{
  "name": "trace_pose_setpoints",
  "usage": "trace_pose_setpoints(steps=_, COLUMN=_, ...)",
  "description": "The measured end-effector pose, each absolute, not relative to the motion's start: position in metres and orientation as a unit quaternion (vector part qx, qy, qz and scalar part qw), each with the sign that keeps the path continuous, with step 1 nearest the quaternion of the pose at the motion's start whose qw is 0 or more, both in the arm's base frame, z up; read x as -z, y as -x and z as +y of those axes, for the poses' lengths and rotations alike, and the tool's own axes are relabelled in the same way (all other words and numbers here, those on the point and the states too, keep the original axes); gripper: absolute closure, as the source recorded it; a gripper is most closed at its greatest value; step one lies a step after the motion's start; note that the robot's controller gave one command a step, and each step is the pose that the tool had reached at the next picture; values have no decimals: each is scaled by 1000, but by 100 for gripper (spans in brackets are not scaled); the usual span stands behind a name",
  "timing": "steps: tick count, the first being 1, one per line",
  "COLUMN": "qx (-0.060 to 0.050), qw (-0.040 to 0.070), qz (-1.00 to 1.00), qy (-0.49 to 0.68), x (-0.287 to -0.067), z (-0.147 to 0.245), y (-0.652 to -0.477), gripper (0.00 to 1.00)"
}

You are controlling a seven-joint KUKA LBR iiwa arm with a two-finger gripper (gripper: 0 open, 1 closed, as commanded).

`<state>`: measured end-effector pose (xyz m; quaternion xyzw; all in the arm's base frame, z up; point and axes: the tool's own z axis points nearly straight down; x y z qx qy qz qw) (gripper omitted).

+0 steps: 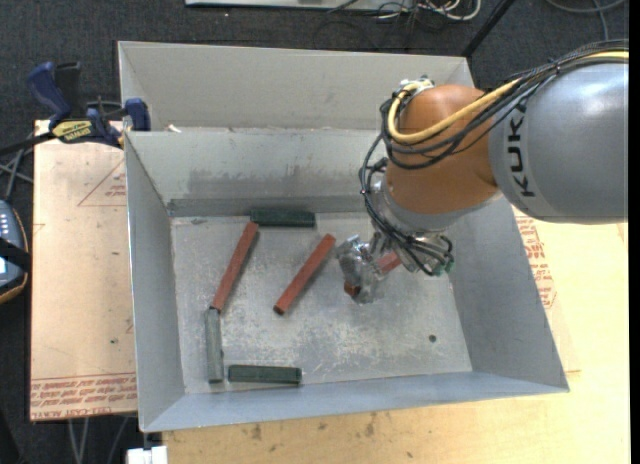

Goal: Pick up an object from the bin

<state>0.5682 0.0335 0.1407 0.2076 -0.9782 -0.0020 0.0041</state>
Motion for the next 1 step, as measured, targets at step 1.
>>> trace_pose_setpoints(steps=1, qx=1, qw=-1, qz=-985, qy=-173, x=-246, z=68, y=-510, gripper=100)
